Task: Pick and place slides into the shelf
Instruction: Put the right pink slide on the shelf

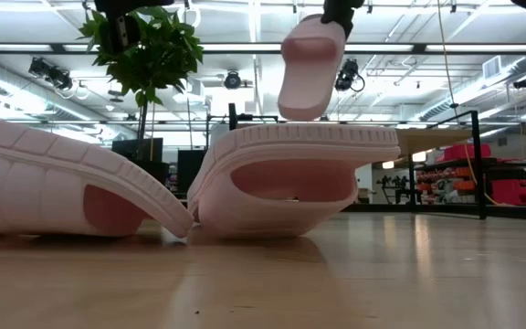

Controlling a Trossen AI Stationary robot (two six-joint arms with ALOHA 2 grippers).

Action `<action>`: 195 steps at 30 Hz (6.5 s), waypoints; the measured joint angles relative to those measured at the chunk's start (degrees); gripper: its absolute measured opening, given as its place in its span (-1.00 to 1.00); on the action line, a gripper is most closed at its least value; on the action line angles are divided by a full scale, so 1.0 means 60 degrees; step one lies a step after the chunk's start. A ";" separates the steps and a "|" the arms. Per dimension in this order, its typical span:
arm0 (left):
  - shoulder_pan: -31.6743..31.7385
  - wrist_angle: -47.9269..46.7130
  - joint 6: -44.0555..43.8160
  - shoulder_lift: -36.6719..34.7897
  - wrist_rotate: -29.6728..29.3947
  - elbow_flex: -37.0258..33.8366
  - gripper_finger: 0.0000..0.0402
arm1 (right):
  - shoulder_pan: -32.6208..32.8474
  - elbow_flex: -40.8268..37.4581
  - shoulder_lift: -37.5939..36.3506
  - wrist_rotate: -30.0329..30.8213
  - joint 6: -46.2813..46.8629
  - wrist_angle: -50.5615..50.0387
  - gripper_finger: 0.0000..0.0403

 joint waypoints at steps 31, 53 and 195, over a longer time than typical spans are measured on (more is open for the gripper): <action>0.0004 -0.0186 0.0018 0.0000 0.0000 0.0000 -0.92 | -0.0025 0.0000 0.0000 0.1523 -0.0577 0.0008 -0.91; 0.0004 -0.0179 0.0015 0.0000 -0.0004 0.0000 -0.90 | -0.0025 -0.2878 -0.0011 0.3067 -0.1313 0.2179 -0.95; -0.0120 -0.1476 0.0525 -0.0004 -0.0015 -0.0004 -0.79 | 0.5381 -0.6857 -0.0922 0.9583 0.2082 0.5309 0.25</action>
